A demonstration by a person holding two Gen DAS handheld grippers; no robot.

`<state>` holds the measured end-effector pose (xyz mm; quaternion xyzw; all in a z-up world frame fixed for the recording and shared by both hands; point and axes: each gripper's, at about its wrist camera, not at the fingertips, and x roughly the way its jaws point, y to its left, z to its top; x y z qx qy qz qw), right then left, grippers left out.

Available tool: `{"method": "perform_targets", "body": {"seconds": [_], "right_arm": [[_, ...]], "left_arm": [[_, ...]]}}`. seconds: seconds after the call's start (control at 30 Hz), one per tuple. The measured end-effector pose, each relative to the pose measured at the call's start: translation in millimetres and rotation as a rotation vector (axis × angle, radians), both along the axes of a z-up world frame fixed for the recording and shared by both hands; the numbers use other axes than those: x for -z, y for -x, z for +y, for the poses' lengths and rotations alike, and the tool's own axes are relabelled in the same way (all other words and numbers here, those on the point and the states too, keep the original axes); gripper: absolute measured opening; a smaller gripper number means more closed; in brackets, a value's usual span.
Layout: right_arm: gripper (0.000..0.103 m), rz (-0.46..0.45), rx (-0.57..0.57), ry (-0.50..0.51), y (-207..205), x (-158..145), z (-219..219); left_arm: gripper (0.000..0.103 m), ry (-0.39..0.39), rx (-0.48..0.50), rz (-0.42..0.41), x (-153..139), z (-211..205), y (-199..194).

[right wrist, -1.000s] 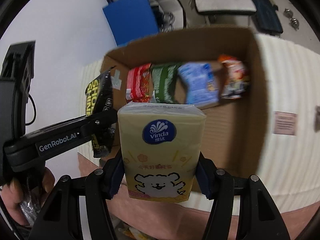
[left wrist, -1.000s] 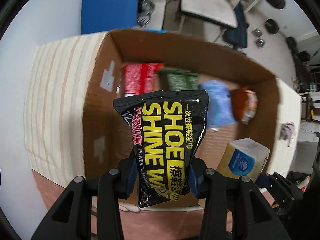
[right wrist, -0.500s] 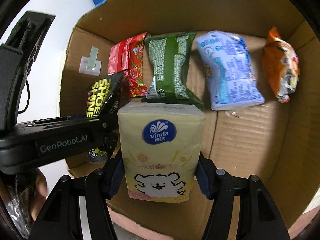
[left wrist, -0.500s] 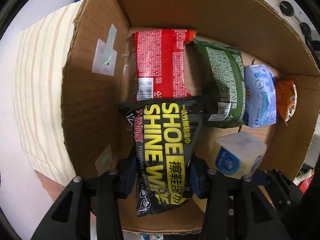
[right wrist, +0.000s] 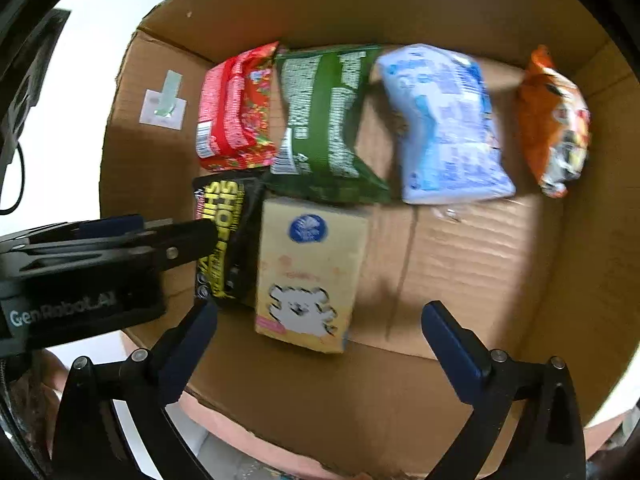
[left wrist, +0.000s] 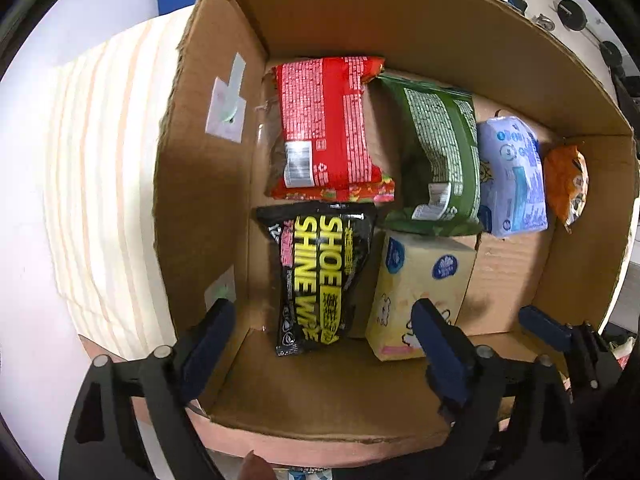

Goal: Organize soft objects
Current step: 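Carry both packs into the box and release them in front of the bags, then withdraw both tools from the box toward the lilac cloth and white box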

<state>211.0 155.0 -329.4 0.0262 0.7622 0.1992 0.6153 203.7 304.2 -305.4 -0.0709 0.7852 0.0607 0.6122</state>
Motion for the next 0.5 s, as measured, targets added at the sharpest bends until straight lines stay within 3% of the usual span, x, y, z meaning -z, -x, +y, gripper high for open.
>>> {"method": "perform_targets", "body": {"seconds": [0.17, 0.3, 0.5], "right_arm": [[0.103, -0.029, 0.003, 0.028, 13.0, -9.3, -16.2], [0.103, -0.051, 0.001, 0.047, 26.5, -19.7, -29.3], [0.103, -0.166, -0.028, 0.106, 42.4, -52.5, -44.8]], "left_arm": [[0.09, -0.02, -0.004, -0.029, -11.4, -8.5, 25.7], [0.09, -0.058, -0.014, -0.101, -29.4, -14.6, 53.6], [0.09, -0.122, -0.022, -0.232, -67.9, -36.9, 94.3]]}}
